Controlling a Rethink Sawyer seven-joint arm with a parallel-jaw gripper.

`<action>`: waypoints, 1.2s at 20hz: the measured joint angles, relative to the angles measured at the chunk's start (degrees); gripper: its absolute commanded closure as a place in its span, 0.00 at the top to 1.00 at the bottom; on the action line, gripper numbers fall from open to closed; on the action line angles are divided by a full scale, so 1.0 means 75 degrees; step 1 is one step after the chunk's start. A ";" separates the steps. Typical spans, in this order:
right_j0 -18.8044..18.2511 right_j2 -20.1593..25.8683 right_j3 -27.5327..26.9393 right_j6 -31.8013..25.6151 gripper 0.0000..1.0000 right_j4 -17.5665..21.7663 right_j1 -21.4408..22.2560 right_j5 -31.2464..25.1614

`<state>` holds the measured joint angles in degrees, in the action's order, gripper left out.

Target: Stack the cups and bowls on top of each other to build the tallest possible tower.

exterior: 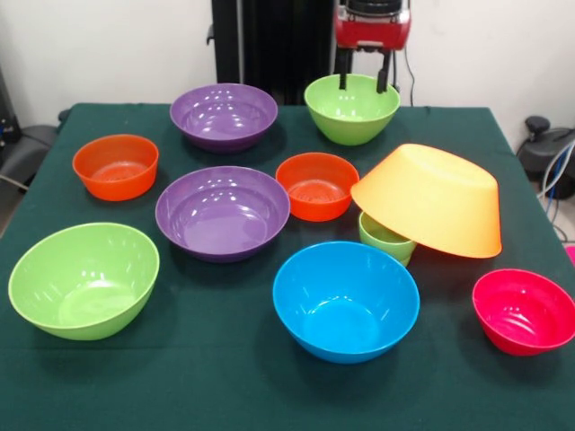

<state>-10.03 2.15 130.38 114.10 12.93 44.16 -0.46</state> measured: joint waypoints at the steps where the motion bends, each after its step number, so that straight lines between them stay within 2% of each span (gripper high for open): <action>1: 0.0034 0.0001 -0.0061 0.0000 1.00 0.0002 -0.0066 0.0000; 8: 0.0349 0.0130 -0.0547 0.0000 1.00 0.0002 -0.0374 0.0000; 14: 0.0349 0.0391 -0.1028 0.0000 1.00 0.0003 -0.0538 -0.0237; 24: 0.0204 0.0882 -0.2001 0.0000 1.00 0.0009 -0.0554 -0.1425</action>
<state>-8.51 8.76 115.38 114.10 13.00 40.00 -11.15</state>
